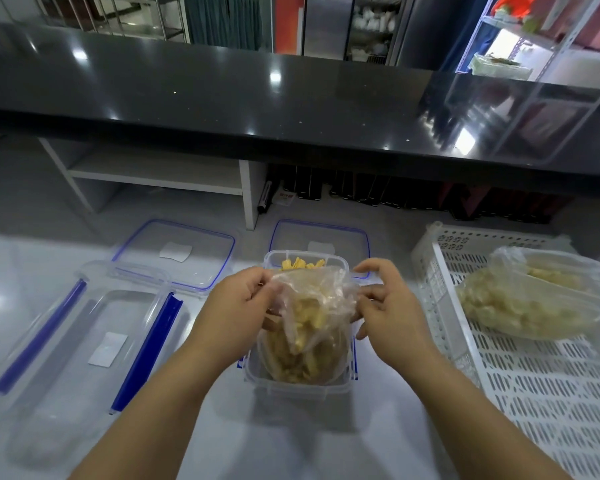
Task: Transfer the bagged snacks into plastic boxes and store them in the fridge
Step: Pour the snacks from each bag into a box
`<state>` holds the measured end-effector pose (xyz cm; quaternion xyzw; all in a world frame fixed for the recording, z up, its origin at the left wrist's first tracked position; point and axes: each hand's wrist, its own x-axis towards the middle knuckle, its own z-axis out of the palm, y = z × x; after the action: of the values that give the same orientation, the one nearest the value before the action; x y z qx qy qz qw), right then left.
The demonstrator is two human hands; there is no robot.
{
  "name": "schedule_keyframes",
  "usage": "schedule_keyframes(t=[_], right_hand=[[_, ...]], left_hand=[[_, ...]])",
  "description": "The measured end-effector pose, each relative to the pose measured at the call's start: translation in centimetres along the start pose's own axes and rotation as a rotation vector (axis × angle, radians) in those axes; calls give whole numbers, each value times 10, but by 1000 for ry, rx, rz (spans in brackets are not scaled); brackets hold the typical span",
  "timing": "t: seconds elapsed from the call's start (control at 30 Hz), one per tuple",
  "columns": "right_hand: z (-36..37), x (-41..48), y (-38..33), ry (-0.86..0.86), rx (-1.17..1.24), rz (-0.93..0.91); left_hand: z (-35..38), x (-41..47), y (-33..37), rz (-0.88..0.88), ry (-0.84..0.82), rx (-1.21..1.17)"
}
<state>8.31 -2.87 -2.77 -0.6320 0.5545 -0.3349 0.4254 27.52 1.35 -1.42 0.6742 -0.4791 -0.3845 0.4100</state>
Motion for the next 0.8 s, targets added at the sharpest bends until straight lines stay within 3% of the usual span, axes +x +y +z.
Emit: schedule_keyframes(t=[0.1,0.27,0.37,0.53,0.8], right_hand=[[2,0,-1,-27,-24,10],[3,0,4,-164,-175,-10],[-1,-4,7,-247,-204,-15],[4,-1,2,-154,-367,8],[15,7,-14,-314,-560,-12]], left_hand=[[5,1,-4,-23,8,63],[8,-6,-15,201,122,288],[2,-5,-22,249,-2,400],[-10,-9,-27,217,-266,379],[-4,1,-24,208,-186,519]])
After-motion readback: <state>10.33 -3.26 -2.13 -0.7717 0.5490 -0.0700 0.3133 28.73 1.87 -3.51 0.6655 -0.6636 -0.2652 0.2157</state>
